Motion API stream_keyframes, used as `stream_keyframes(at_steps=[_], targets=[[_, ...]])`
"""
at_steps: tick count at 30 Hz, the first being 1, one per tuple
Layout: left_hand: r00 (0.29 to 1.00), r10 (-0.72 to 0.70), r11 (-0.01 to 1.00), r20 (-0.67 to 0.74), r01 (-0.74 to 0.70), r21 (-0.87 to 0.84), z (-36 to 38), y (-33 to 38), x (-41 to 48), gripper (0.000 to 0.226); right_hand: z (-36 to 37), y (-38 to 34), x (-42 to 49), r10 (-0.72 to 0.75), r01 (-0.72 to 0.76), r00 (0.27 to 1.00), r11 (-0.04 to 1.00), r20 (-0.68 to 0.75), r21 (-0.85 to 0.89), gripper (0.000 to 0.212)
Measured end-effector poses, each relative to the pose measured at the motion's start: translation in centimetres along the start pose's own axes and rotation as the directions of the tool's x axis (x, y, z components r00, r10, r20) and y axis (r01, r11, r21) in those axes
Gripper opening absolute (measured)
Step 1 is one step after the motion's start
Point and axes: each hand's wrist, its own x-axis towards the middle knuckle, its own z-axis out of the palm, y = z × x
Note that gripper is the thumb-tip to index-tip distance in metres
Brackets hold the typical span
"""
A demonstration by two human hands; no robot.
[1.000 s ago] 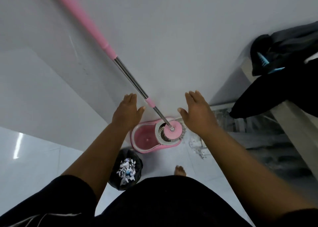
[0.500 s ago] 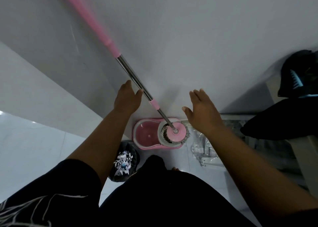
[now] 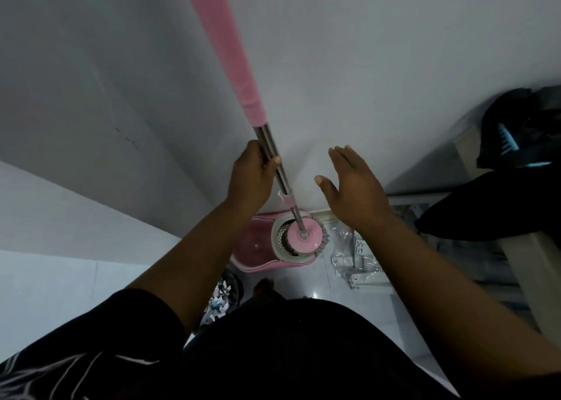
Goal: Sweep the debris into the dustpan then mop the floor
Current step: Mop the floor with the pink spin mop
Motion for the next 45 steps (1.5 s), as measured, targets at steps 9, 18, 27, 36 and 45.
stream_keyframes(at_steps=[9,18,27,36,45], targets=[[0.908,0.271,0.962,0.32,-0.251,-0.106,3.7,5.2,-0.8,0.016,-2.9,-2.3,0.4,0.069,-0.028,0.938,0.992,-0.339,0.125,0.036],[0.884,0.289,0.957,0.369,-0.265,-0.115,3.9,5.4,-0.4,0.018,-2.9,-2.6,0.4,0.162,-0.099,0.942,0.971,-0.295,0.219,0.023],[0.922,0.205,0.976,0.328,-0.166,-0.143,3.1,4.7,-0.8,0.02,-2.6,-2.9,1.2,0.066,-0.007,0.968,0.971,-0.244,0.238,0.024],[0.977,0.125,0.98,0.173,-0.094,-0.176,3.7,5.7,-2.0,0.026,-4.1,-1.3,3.7,-0.199,0.22,0.974,0.937,-0.104,0.272,0.024],[0.981,0.028,0.985,-0.19,-0.059,-0.163,5.0,9.7,-6.6,0.03,-7.5,-0.7,3.7,-0.449,0.439,0.89,0.794,-0.082,0.42,0.014]])
